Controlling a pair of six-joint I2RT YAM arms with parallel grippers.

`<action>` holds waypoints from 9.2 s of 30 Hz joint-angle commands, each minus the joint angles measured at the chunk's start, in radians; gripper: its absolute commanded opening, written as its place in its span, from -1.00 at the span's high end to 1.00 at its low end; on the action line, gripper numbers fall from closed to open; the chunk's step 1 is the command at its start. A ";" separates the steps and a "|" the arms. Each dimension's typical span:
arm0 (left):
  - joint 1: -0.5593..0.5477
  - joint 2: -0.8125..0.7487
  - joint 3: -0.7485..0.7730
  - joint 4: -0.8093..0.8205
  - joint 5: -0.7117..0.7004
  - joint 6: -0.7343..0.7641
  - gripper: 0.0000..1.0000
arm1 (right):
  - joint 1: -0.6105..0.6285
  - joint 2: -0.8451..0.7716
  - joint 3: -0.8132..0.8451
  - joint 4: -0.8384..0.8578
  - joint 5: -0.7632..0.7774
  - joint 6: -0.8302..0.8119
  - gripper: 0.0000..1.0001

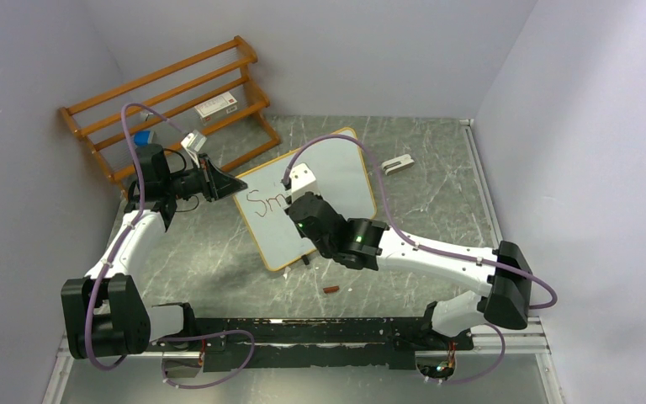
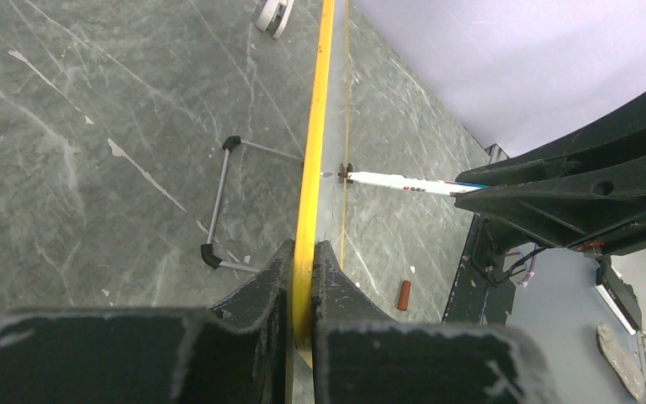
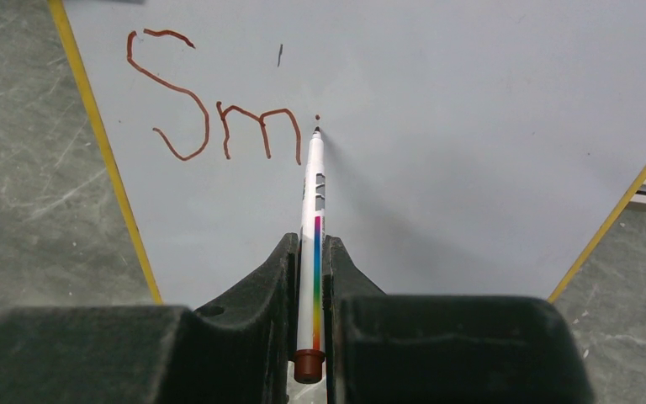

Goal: Write a sentence on the whiteboard

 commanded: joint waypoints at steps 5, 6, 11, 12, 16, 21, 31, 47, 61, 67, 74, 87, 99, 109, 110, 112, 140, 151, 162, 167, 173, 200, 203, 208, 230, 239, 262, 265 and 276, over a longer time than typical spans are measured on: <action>0.016 0.017 0.004 -0.032 -0.078 0.089 0.90 | -0.005 -0.027 -0.021 -0.022 0.008 0.034 1.00; 0.015 0.017 0.004 -0.032 -0.078 0.090 0.90 | -0.005 -0.025 -0.021 -0.019 0.010 0.034 1.00; 0.015 0.018 0.004 -0.030 -0.077 0.089 0.90 | -0.005 -0.023 -0.023 0.005 0.014 0.029 1.00; 0.015 0.020 0.004 -0.030 -0.075 0.088 0.90 | -0.005 -0.022 -0.023 0.011 0.013 0.026 1.00; 0.015 0.019 0.004 -0.027 -0.074 0.087 0.90 | -0.005 -0.017 -0.020 0.026 0.015 0.020 1.00; 0.015 0.019 0.004 -0.028 -0.074 0.086 0.90 | -0.005 -0.004 -0.008 0.038 0.016 0.011 1.00; 0.016 0.022 0.004 -0.026 -0.073 0.084 0.90 | -0.004 0.021 0.000 0.021 0.029 0.010 1.00; 0.015 0.022 0.004 -0.023 -0.072 0.083 0.90 | -0.005 0.020 0.006 -0.065 -0.010 0.036 1.00; 0.015 0.021 0.004 -0.024 -0.072 0.084 0.90 | -0.004 0.007 0.012 -0.081 -0.019 0.048 1.00; 0.015 0.021 0.004 -0.027 -0.074 0.087 0.90 | -0.004 -0.031 0.008 -0.061 0.005 0.034 1.00; 0.015 0.022 0.006 -0.030 -0.075 0.088 0.90 | -0.005 -0.052 0.022 -0.022 0.028 -0.010 1.00; 0.015 0.025 0.007 -0.031 -0.073 0.088 0.90 | -0.027 -0.014 0.046 0.067 0.030 -0.066 1.00; 0.015 0.027 0.009 -0.034 -0.071 0.089 0.90 | -0.051 0.022 0.067 0.099 0.013 -0.088 1.00; 0.015 0.029 0.010 -0.036 -0.072 0.093 0.90 | -0.059 0.042 0.075 0.066 -0.004 -0.077 1.00; 0.015 0.028 0.010 -0.035 -0.071 0.091 0.90 | -0.059 0.043 0.076 0.057 -0.004 -0.074 1.00; 0.015 0.028 0.012 -0.036 -0.072 0.093 0.90 | -0.059 0.043 0.075 0.043 -0.009 -0.068 1.00; 0.015 0.029 0.012 -0.039 -0.074 0.095 0.90 | -0.056 0.034 0.053 -0.099 -0.058 0.003 1.00; 0.015 0.029 0.012 -0.039 -0.076 0.094 0.90 | -0.049 0.025 0.035 -0.124 -0.073 0.023 1.00; 0.015 0.031 0.012 -0.039 -0.077 0.094 0.90 | -0.046 0.015 0.015 -0.143 -0.079 0.039 1.00; 0.015 0.030 0.012 -0.042 -0.077 0.096 0.90 | -0.046 0.007 0.009 -0.142 -0.070 0.041 1.00; 0.015 0.032 0.013 -0.044 -0.078 0.098 0.90 | -0.047 0.005 0.015 -0.147 -0.070 0.036 1.00; 0.015 0.032 0.013 -0.046 -0.080 0.099 0.90 | -0.047 -0.095 -0.044 -0.037 -0.045 0.033 1.00; 0.016 0.032 0.014 -0.046 -0.079 0.099 0.90 | -0.048 -0.114 -0.061 -0.011 -0.060 0.033 1.00; 0.015 0.031 0.012 -0.044 -0.078 0.097 0.90 | -0.060 -0.101 -0.074 0.001 -0.055 0.040 1.00; 0.015 0.035 0.013 -0.047 -0.078 0.100 0.90 | -0.085 -0.056 -0.076 0.028 -0.059 0.041 1.00; 0.015 0.035 0.014 -0.047 -0.078 0.100 0.90 | -0.088 -0.052 -0.073 0.009 -0.031 0.041 1.00; 0.015 0.038 0.014 -0.047 -0.076 0.100 0.90 | -0.099 -0.060 -0.064 0.046 0.005 0.017 1.00; 0.015 0.038 0.014 -0.045 -0.076 0.100 0.90 | -0.099 -0.058 -0.060 0.053 0.003 0.011 1.00; 0.015 0.040 0.013 -0.043 -0.075 0.098 0.90 | -0.101 -0.046 -0.048 0.072 -0.031 -0.004 1.00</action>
